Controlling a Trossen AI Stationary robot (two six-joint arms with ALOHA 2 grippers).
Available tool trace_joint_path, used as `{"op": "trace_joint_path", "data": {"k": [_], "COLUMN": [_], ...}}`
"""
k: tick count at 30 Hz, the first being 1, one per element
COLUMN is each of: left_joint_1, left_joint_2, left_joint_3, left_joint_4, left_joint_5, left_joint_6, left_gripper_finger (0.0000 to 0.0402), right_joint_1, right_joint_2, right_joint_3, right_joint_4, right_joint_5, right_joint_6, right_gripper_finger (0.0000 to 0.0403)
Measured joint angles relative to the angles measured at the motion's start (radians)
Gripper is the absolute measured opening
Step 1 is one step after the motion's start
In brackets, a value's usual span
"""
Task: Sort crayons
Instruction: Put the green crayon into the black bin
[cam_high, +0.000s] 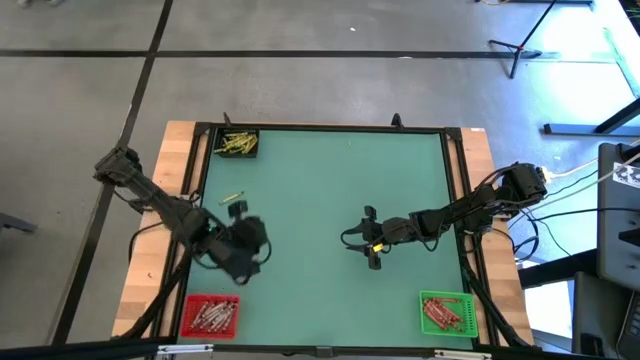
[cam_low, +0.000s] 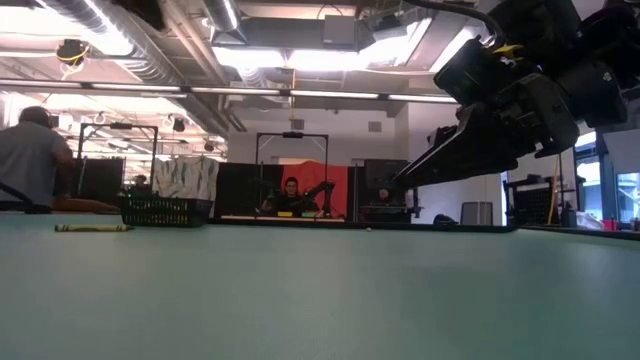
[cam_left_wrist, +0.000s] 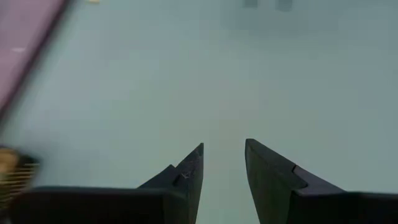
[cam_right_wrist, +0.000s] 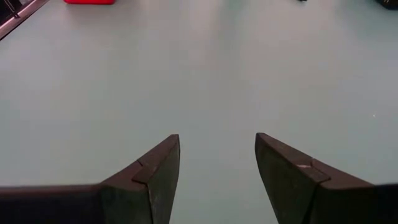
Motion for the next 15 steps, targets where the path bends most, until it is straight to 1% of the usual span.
{"op": "trace_joint_path", "data": {"k": [3, 10, 15], "left_joint_1": [0.096, 0.362, 0.561], "left_joint_2": [0.000, 0.000, 0.001], "left_joint_3": [0.000, -0.007, -0.058], "left_joint_4": [-0.046, -0.203, -0.207], "left_joint_5": [-0.035, -0.038, 0.024], "left_joint_6": [0.017, 0.070, 0.172], "left_gripper_finger": [0.0102, 0.0102, 0.0102], "right_joint_1": [0.000, 0.000, 0.000], "right_joint_2": [0.000, 0.000, 0.000], "right_joint_3": [0.000, 0.000, 0.000], "right_joint_4": [0.000, -0.003, -0.004], "right_joint_5": [0.008, 0.009, 0.010], "right_joint_6": [-0.006, -0.009, -0.009], "right_gripper_finger": [0.0207, 0.0207, 0.0207]}}
